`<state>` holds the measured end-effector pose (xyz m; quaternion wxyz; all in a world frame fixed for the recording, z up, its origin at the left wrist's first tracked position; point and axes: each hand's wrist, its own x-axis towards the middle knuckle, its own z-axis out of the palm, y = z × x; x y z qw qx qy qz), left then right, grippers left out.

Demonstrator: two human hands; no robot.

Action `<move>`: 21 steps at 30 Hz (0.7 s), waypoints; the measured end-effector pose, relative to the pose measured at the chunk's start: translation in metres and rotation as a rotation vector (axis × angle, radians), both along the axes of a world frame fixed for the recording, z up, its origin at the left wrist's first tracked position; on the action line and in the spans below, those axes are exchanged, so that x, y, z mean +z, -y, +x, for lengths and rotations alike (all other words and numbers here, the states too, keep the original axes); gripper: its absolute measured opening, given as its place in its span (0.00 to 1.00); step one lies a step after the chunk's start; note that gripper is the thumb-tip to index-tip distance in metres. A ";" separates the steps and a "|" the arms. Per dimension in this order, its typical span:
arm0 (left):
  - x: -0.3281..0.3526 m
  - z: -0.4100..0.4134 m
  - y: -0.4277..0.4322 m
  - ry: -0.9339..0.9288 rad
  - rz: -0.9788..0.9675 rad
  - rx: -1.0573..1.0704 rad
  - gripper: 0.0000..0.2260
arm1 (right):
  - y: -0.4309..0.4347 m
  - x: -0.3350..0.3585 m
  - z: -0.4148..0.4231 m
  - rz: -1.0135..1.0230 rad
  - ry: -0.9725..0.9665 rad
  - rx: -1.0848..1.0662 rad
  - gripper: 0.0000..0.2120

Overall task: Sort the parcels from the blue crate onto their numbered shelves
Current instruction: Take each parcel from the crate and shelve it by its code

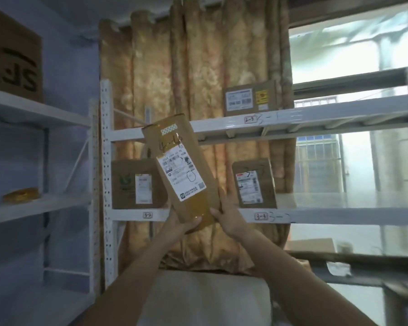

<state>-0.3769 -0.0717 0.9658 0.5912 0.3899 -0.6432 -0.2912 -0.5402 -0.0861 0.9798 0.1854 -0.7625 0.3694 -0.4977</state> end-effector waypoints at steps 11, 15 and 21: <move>0.027 -0.158 0.018 0.187 -0.146 -0.263 0.36 | -0.027 0.013 -0.158 -0.011 -0.076 -0.302 0.35; -0.006 -0.219 0.017 0.218 -0.059 -0.394 0.37 | -0.052 -0.022 -0.212 0.083 0.046 -0.349 0.28; -0.106 -0.298 0.000 0.293 -0.004 -0.573 0.45 | -0.091 -0.114 -0.279 0.396 0.350 -0.522 0.29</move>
